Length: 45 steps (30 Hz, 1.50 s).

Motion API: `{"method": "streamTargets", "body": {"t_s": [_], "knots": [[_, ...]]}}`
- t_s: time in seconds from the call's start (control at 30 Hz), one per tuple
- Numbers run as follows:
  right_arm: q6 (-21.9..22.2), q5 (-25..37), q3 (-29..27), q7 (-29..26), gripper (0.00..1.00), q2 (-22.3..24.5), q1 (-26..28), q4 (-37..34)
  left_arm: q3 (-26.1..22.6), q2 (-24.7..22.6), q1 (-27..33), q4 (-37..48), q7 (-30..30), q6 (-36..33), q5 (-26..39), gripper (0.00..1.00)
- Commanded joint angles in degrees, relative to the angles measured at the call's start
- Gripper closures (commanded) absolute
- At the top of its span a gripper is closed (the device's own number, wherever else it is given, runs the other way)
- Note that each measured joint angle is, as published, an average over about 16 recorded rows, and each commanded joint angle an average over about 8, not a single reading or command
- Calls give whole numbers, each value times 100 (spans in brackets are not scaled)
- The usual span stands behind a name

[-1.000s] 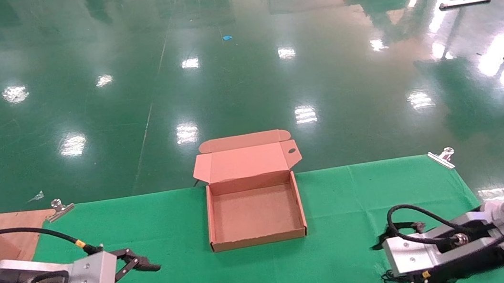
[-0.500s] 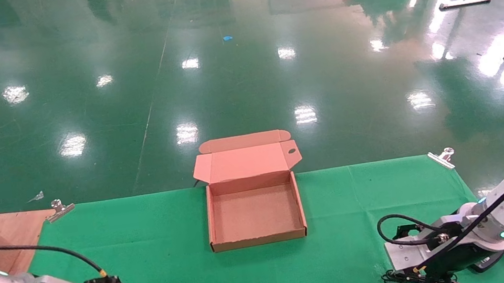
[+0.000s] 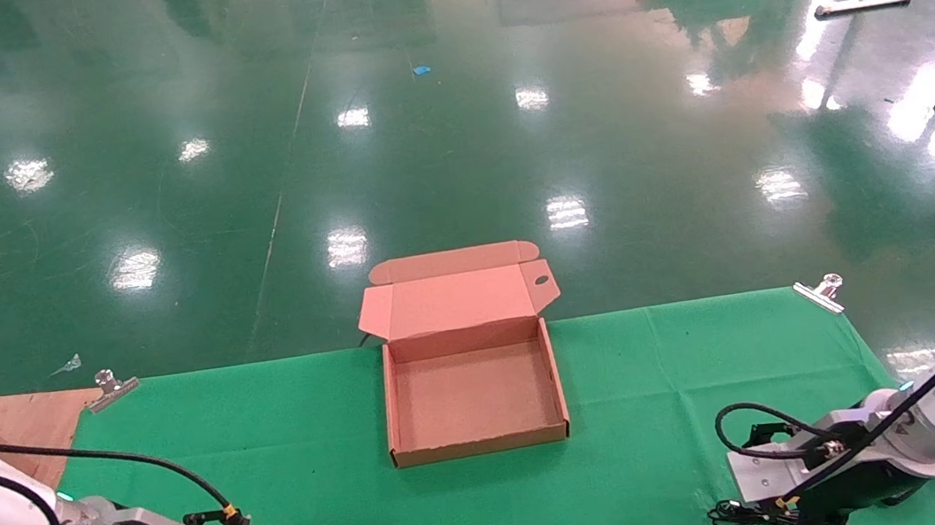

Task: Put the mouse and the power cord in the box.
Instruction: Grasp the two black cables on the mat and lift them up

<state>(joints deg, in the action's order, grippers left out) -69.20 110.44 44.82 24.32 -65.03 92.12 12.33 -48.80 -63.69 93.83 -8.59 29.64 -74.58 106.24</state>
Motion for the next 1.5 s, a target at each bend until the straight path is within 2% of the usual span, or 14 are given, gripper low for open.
{"method": "streamTargets", "body": {"t_s": [0.03,0.5,0.53,0.6,0.73,0.77,0.8,0.87,0.97,1.0,1.03,1.5], "knots": [[76,-7,-7,125,0,-33,30,-183,-21,-67,6,135,65,68,33,0],[388,-109,-78,598,0,-178,27,-846,-7,-255,-58,595,279,507,23,0],[398,-120,-86,622,2,-182,29,-871,4,-256,-62,615,288,517,8,0],[425,-141,-101,669,18,-187,29,-916,26,-254,-71,652,310,534,-23,0],[510,-155,-111,752,68,-200,25,-985,62,-238,-89,715,350,548,-76,2],[536,-151,-109,771,80,-205,25,-998,63,-238,-91,726,359,556,-77,9],[562,-149,-108,785,90,-211,24,-1012,64,-238,-92,736,367,563,-78,20],[610,-145,-106,810,100,-223,23,-1037,63,-240,-90,753,378,574,-78,45],[683,-141,-104,844,100,-242,14,-1068,58,-249,-83,770,394,585,-70,83],[711,-142,-105,854,100,-248,9,-1077,56,-253,-80,775,399,589,-66,93],[740,-143,-106,863,100,-253,4,-1085,53,-256,-78,779,404,592,-62,99],[1281,-210,-156,908,100,-290,-70,-1144,84,-256,-80,811,457,815,-106,100]]}}
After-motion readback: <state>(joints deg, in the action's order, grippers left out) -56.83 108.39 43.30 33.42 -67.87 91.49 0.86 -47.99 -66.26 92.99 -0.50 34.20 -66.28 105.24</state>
